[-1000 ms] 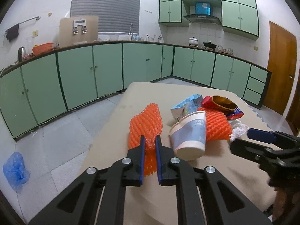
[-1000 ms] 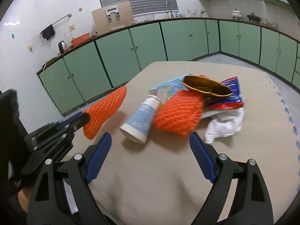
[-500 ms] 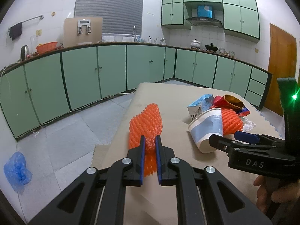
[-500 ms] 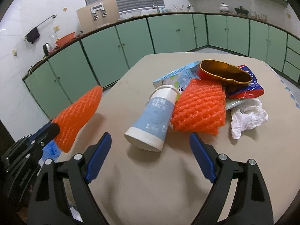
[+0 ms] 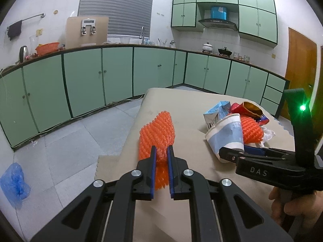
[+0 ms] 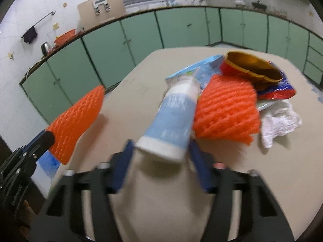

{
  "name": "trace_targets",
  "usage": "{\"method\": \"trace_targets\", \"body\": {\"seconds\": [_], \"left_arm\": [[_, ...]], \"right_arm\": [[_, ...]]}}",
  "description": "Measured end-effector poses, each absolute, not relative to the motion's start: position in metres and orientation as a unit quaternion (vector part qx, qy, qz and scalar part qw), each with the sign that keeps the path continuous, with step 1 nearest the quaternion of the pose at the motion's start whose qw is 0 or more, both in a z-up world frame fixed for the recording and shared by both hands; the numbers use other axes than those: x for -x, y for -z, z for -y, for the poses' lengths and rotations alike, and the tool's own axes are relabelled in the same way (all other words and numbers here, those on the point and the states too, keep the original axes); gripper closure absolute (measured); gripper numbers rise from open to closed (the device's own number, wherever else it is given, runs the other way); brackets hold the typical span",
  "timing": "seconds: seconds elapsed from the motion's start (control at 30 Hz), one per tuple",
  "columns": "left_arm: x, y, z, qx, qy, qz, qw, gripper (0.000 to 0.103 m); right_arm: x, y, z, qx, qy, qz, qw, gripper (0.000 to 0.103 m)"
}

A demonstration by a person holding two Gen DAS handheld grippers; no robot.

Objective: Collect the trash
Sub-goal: 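Move the right gripper toward the white-blue paper cup while the left holds the foam net, then grasp the white-blue paper cup with the right gripper and lift it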

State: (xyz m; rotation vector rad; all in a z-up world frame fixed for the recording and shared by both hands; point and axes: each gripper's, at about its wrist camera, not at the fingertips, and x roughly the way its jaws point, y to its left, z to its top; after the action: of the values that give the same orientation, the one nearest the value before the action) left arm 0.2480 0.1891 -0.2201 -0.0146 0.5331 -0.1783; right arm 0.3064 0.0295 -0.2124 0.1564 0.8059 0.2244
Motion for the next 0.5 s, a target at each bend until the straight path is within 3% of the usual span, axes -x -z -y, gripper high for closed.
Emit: {"method": "trace_targets", "body": {"seconds": [0.5], "left_arm": [[-0.233,0.203,-0.171,0.002,0.098,-0.251,0.963,0.093]], "right_arm": [[-0.259,0.172,0.001,-0.077,-0.139,-0.355,0.921,0.053]]}}
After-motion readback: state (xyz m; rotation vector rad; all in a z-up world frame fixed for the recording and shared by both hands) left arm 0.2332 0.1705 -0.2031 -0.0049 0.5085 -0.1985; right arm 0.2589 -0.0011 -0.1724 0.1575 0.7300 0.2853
